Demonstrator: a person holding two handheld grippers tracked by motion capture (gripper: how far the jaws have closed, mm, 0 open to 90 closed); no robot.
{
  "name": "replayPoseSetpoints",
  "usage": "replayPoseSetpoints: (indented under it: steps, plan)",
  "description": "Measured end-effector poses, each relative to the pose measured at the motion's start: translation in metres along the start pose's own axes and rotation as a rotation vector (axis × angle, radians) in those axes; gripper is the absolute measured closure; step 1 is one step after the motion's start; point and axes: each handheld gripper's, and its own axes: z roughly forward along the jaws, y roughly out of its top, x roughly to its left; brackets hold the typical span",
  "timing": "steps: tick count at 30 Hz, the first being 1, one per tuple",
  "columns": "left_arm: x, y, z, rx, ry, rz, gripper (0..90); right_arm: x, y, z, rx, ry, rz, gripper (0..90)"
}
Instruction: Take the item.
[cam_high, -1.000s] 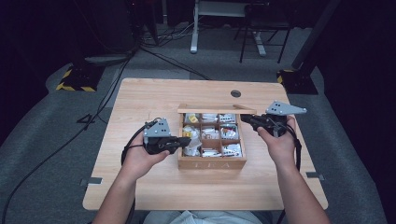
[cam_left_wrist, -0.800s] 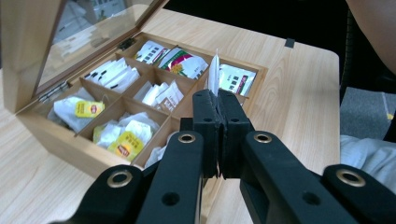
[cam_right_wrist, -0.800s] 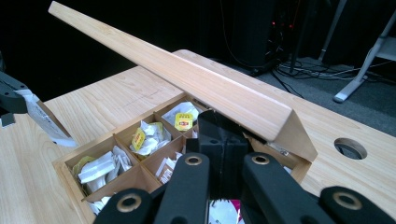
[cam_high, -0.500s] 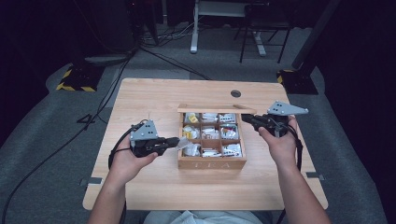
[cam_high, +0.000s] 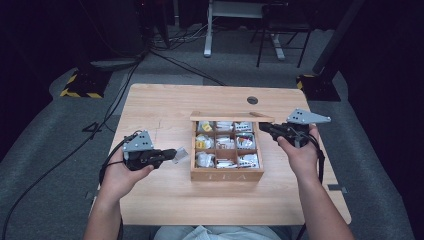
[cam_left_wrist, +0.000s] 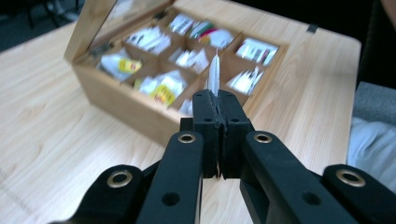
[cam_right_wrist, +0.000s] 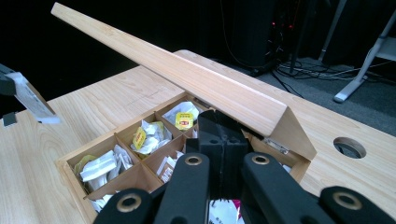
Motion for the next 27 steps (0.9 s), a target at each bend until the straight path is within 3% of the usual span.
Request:
replayPoseSetpoints:
  steps: [3, 8, 10, 11, 20, 27]
  plan:
    - [0.005, -0.004, 0.0, 0.043, 0.038, -0.017, 88.3, 0.0, 0.0, 0.0, 0.0, 0.0, 0.0, 90.0]
    - [0.009, -0.008, 0.002, 0.062, 0.044, -0.024, 88.2, 0.0, 0.0, 0.0, 0.0, 0.001, 0.002, 90.0]
    - [0.012, -0.011, 0.002, 0.071, 0.046, -0.034, 88.2, 0.0, 0.0, 0.0, -0.001, 0.001, 0.002, 90.0]
    - [0.015, -0.014, 0.003, 0.075, 0.045, -0.06, 88.2, 0.0, 0.0, 0.0, -0.002, 0.002, 0.002, 90.0]
    - [0.029, -0.029, 0.016, 0.127, 0.046, -0.117, 88.2, 0.0, 0.0, 0.0, -0.002, 0.003, 0.003, 90.0]
    - [0.038, -0.039, 0.021, 0.16, 0.064, -0.137, 88.2, 0.0, 0.0, 0.0, -0.002, 0.004, 0.003, 90.0]
